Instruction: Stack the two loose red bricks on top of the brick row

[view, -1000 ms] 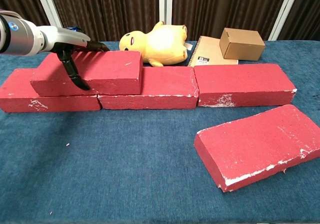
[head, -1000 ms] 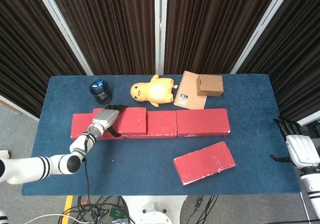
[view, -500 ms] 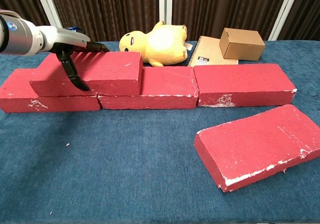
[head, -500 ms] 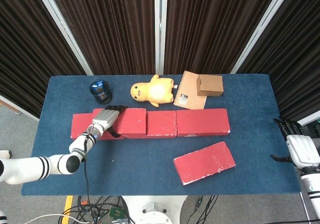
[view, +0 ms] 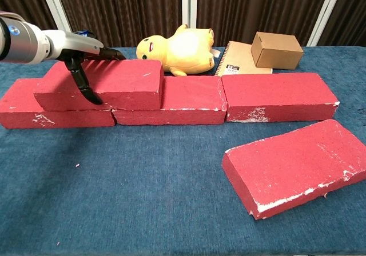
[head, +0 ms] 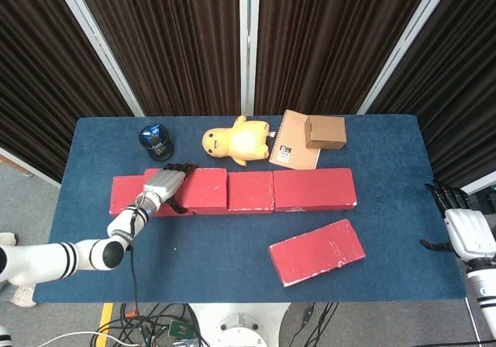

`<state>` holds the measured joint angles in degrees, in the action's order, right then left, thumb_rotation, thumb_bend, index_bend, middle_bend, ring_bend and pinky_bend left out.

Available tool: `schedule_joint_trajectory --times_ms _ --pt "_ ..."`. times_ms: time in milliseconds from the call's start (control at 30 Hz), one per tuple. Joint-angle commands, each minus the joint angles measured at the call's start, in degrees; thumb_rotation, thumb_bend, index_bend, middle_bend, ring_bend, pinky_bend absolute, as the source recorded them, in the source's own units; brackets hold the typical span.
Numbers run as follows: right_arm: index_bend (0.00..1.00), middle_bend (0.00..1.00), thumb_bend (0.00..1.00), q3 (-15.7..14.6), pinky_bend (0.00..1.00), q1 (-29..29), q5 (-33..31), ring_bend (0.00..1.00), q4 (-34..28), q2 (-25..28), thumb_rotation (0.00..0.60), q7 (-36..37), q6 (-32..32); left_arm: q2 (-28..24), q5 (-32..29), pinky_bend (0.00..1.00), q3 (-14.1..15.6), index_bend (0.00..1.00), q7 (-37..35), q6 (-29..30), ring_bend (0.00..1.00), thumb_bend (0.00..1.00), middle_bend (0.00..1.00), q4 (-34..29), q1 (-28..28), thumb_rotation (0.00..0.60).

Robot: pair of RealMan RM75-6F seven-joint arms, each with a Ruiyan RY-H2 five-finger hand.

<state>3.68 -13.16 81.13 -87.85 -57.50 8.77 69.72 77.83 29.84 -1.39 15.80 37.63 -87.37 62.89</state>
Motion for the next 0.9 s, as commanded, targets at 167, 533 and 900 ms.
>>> schedule_joint_trajectory --times_ms 167,533,900 --pt "0.00 0.00 0.00 0.0 0.00 0.0 -0.1 0.00 0.1 0.0 0.600 0.1 -0.1 0.0 0.5 0.00 -0.1 0.00 -0.3 -0.2 0.00 0.10 0.00 0.1 -0.2 0.600" --pt "0.00 0.00 0.00 0.1 0.00 0.1 -0.2 0.00 0.1 0.1 0.600 0.1 0.0 0.3 0.9 0.00 -0.3 0.00 -0.9 0.0 0.00 0.09 0.00 0.5 -0.4 0.600" --pt "0.00 0.00 0.00 0.3 0.00 0.4 -0.3 0.00 -0.1 0.5 0.600 0.2 0.7 -1.4 3.3 0.00 -1.3 0.00 -1.0 3.0 0.00 0.09 0.00 -2.7 -1.4 0.600"
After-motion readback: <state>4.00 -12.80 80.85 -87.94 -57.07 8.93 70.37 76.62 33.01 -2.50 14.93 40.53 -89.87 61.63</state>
